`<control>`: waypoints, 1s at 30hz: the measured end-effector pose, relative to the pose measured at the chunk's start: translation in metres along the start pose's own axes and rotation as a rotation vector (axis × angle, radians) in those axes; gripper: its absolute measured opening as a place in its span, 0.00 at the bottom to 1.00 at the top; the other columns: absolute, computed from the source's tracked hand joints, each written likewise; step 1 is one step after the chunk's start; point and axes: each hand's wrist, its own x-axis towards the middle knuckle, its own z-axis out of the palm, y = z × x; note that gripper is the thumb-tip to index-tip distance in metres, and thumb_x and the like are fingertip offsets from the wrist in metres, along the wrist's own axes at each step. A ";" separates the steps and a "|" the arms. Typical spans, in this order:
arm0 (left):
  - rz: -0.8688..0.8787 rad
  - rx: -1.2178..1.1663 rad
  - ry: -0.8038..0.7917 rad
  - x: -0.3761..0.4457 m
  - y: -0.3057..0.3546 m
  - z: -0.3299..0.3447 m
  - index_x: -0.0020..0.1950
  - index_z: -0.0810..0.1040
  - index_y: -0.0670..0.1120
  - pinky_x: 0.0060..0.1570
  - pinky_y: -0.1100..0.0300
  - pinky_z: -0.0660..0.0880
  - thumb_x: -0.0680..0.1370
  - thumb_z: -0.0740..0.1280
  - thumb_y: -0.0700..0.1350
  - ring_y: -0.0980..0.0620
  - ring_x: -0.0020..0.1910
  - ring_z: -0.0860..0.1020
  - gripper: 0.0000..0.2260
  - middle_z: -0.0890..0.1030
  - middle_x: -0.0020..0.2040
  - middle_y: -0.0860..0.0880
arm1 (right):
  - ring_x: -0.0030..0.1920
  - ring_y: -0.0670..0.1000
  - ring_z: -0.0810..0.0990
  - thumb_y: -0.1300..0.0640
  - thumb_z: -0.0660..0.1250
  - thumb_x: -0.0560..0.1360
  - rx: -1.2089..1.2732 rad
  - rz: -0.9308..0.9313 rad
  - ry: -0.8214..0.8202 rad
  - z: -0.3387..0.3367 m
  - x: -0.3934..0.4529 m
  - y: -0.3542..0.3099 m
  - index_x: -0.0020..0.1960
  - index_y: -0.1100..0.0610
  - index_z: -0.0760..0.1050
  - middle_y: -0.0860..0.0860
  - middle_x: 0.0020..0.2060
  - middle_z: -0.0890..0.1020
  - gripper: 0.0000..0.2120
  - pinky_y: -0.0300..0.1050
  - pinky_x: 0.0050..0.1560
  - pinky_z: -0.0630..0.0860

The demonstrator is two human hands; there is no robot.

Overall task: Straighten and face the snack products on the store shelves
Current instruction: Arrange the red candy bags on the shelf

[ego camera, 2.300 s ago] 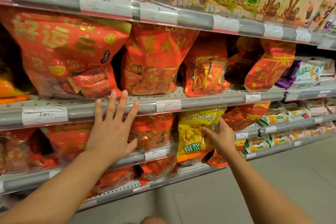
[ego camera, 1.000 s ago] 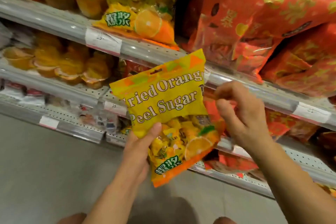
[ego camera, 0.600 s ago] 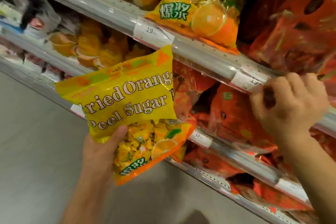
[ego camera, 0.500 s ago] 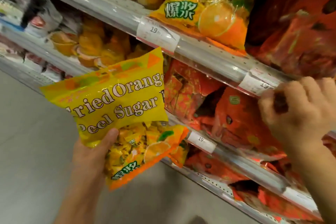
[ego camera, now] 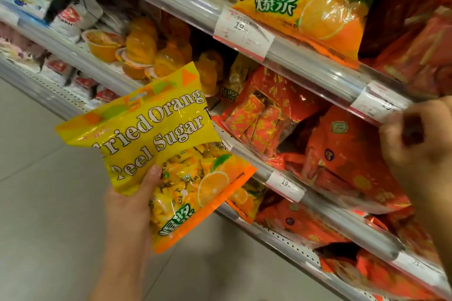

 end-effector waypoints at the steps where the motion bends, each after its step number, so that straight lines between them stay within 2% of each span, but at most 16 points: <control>1: -0.007 0.012 0.013 -0.002 0.000 -0.002 0.58 0.84 0.52 0.50 0.44 0.83 0.70 0.75 0.47 0.46 0.53 0.86 0.17 0.86 0.57 0.47 | 0.43 0.64 0.75 0.44 0.60 0.81 0.013 0.035 0.077 0.004 -0.003 -0.008 0.45 0.51 0.68 0.55 0.40 0.73 0.12 0.67 0.43 0.72; 4: -0.026 0.039 0.031 -0.005 -0.001 -0.006 0.58 0.85 0.54 0.58 0.37 0.78 0.65 0.78 0.51 0.44 0.54 0.85 0.21 0.87 0.55 0.48 | 0.45 0.66 0.74 0.48 0.61 0.81 0.060 0.041 0.166 0.011 -0.012 -0.019 0.44 0.53 0.70 0.58 0.41 0.73 0.11 0.68 0.42 0.71; 7: -0.020 0.081 0.035 -0.004 -0.001 -0.009 0.59 0.84 0.53 0.59 0.33 0.77 0.67 0.77 0.49 0.42 0.54 0.85 0.20 0.87 0.55 0.47 | 0.40 0.64 0.74 0.54 0.65 0.79 0.092 -0.097 0.192 0.009 -0.023 -0.027 0.42 0.57 0.74 0.58 0.38 0.76 0.10 0.64 0.41 0.70; 10: -0.003 0.117 0.042 -0.002 0.001 -0.012 0.58 0.85 0.53 0.59 0.34 0.77 0.68 0.77 0.48 0.43 0.53 0.86 0.18 0.87 0.54 0.48 | 0.37 0.59 0.75 0.56 0.67 0.78 0.056 -0.216 0.098 0.013 -0.036 -0.051 0.39 0.58 0.77 0.55 0.34 0.79 0.10 0.53 0.40 0.66; 12: -0.004 0.103 0.055 -0.001 0.002 -0.012 0.57 0.85 0.52 0.59 0.35 0.77 0.68 0.76 0.48 0.44 0.52 0.86 0.17 0.87 0.53 0.48 | 0.34 0.57 0.77 0.53 0.65 0.79 0.112 -0.212 -0.070 0.024 -0.041 -0.067 0.40 0.57 0.79 0.52 0.33 0.79 0.12 0.48 0.34 0.68; 14: -0.002 0.099 0.057 0.000 0.001 -0.012 0.55 0.86 0.54 0.59 0.35 0.77 0.67 0.77 0.49 0.45 0.51 0.86 0.16 0.87 0.52 0.48 | 0.35 0.57 0.81 0.44 0.64 0.80 0.115 -0.113 -0.294 0.036 -0.042 -0.087 0.48 0.54 0.81 0.50 0.37 0.82 0.14 0.47 0.32 0.74; 16: -0.002 0.088 0.052 0.001 0.000 -0.012 0.53 0.86 0.56 0.58 0.37 0.78 0.64 0.78 0.51 0.45 0.51 0.86 0.18 0.87 0.52 0.49 | 0.43 0.58 0.84 0.39 0.65 0.78 0.157 0.085 -0.484 0.049 -0.039 -0.103 0.61 0.55 0.77 0.50 0.45 0.85 0.22 0.53 0.41 0.80; 17: -0.005 0.078 0.047 0.001 -0.001 -0.013 0.53 0.86 0.56 0.57 0.38 0.79 0.63 0.78 0.52 0.45 0.51 0.86 0.18 0.87 0.52 0.49 | 0.46 0.58 0.84 0.37 0.66 0.78 0.225 0.216 -0.562 0.056 -0.036 -0.108 0.64 0.57 0.75 0.51 0.47 0.84 0.26 0.54 0.46 0.79; 18: -0.008 0.072 0.038 0.002 -0.002 -0.014 0.53 0.86 0.56 0.55 0.40 0.80 0.63 0.78 0.52 0.46 0.51 0.86 0.19 0.87 0.52 0.49 | 0.49 0.57 0.82 0.37 0.67 0.77 0.330 0.356 -0.639 0.062 -0.033 -0.114 0.64 0.57 0.73 0.50 0.48 0.82 0.26 0.54 0.49 0.78; 20: -0.005 0.075 0.033 0.002 -0.003 -0.014 0.53 0.86 0.54 0.51 0.44 0.83 0.64 0.77 0.51 0.46 0.51 0.86 0.17 0.87 0.52 0.49 | 0.53 0.53 0.81 0.38 0.70 0.75 0.653 0.649 -0.761 0.075 -0.029 -0.120 0.61 0.53 0.76 0.47 0.51 0.82 0.23 0.49 0.49 0.75; 22: 0.011 0.078 0.038 0.001 -0.003 -0.012 0.53 0.86 0.54 0.51 0.46 0.83 0.66 0.77 0.51 0.46 0.51 0.86 0.15 0.87 0.51 0.49 | 0.54 0.49 0.81 0.43 0.73 0.75 0.911 0.854 -0.743 0.088 -0.026 -0.124 0.60 0.53 0.78 0.46 0.52 0.83 0.19 0.46 0.47 0.75; 23: 0.016 0.081 0.041 0.001 -0.003 -0.010 0.52 0.86 0.55 0.53 0.45 0.82 0.68 0.77 0.50 0.47 0.50 0.86 0.13 0.88 0.50 0.50 | 0.53 0.47 0.80 0.45 0.74 0.75 0.952 0.914 -0.707 0.094 -0.025 -0.125 0.59 0.53 0.77 0.46 0.52 0.82 0.18 0.46 0.48 0.75; 25: 0.025 0.096 0.043 0.000 -0.003 -0.006 0.52 0.86 0.55 0.55 0.43 0.80 0.72 0.77 0.47 0.47 0.49 0.87 0.10 0.88 0.50 0.50 | 0.52 0.48 0.78 0.46 0.75 0.75 0.958 0.994 -0.658 0.103 -0.021 -0.124 0.61 0.54 0.74 0.47 0.54 0.80 0.20 0.52 0.55 0.78; 27: 0.015 0.112 0.030 -0.002 -0.003 -0.004 0.53 0.86 0.53 0.56 0.41 0.80 0.74 0.75 0.43 0.46 0.48 0.87 0.09 0.88 0.50 0.49 | 0.57 0.54 0.78 0.45 0.75 0.75 0.948 1.036 -0.644 0.111 -0.017 -0.124 0.65 0.55 0.73 0.50 0.58 0.79 0.24 0.58 0.60 0.79; 28: 0.003 0.123 0.017 -0.003 -0.003 -0.004 0.54 0.85 0.53 0.56 0.40 0.79 0.74 0.75 0.43 0.46 0.49 0.87 0.10 0.88 0.50 0.49 | 0.56 0.55 0.78 0.45 0.74 0.75 0.934 1.037 -0.640 0.116 -0.016 -0.124 0.64 0.56 0.73 0.51 0.56 0.80 0.23 0.59 0.60 0.79; 30: -0.005 0.151 -0.006 -0.004 -0.001 -0.007 0.56 0.85 0.54 0.57 0.37 0.79 0.74 0.75 0.45 0.45 0.50 0.86 0.12 0.87 0.51 0.48 | 0.49 0.56 0.81 0.44 0.72 0.76 0.845 0.993 -0.628 0.121 -0.014 -0.125 0.58 0.60 0.77 0.53 0.48 0.82 0.21 0.56 0.55 0.80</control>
